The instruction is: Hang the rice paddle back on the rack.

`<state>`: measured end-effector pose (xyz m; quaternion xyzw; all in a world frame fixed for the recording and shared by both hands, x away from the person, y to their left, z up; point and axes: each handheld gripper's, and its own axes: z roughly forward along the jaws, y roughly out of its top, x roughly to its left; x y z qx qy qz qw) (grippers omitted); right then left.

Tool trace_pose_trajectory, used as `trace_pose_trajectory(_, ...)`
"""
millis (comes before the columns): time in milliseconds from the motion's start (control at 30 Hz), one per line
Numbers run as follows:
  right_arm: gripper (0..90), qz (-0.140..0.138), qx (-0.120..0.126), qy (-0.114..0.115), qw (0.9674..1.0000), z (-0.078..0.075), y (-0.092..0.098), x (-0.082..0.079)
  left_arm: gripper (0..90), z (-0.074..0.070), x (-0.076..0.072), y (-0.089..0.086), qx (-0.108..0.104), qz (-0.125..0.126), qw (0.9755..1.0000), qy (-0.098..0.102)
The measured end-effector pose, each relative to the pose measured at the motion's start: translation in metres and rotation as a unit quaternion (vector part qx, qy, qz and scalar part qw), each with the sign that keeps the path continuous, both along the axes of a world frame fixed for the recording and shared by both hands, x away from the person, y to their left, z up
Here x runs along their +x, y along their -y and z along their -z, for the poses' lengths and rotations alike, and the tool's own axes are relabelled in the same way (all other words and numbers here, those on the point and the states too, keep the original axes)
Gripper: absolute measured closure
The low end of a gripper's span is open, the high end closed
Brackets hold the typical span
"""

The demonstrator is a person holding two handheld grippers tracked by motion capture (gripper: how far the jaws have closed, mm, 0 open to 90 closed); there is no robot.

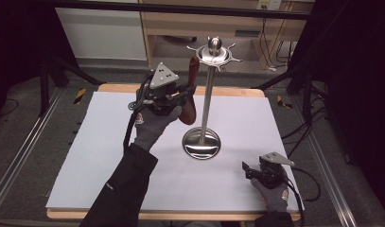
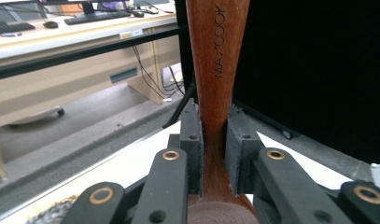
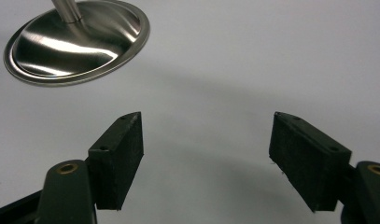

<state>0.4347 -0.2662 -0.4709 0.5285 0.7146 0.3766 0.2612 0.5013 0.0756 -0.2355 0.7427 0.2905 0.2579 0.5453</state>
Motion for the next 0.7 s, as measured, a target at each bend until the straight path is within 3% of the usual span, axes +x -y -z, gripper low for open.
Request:
trace_pose_trajectory(300,26.3,0.000,-0.002,-0.001,1.0000,0.001,0.000,0.000,76.4,0.002,0.001,0.000,-0.012,0.000,0.9999,-0.002)
trace_pose_trajectory(700,26.2,-0.001,-0.004,-0.005,1.0000,0.001,-0.001,0.000,52.1,0.014,-0.009,-0.021,-0.014,0.005,0.9999,-0.002)
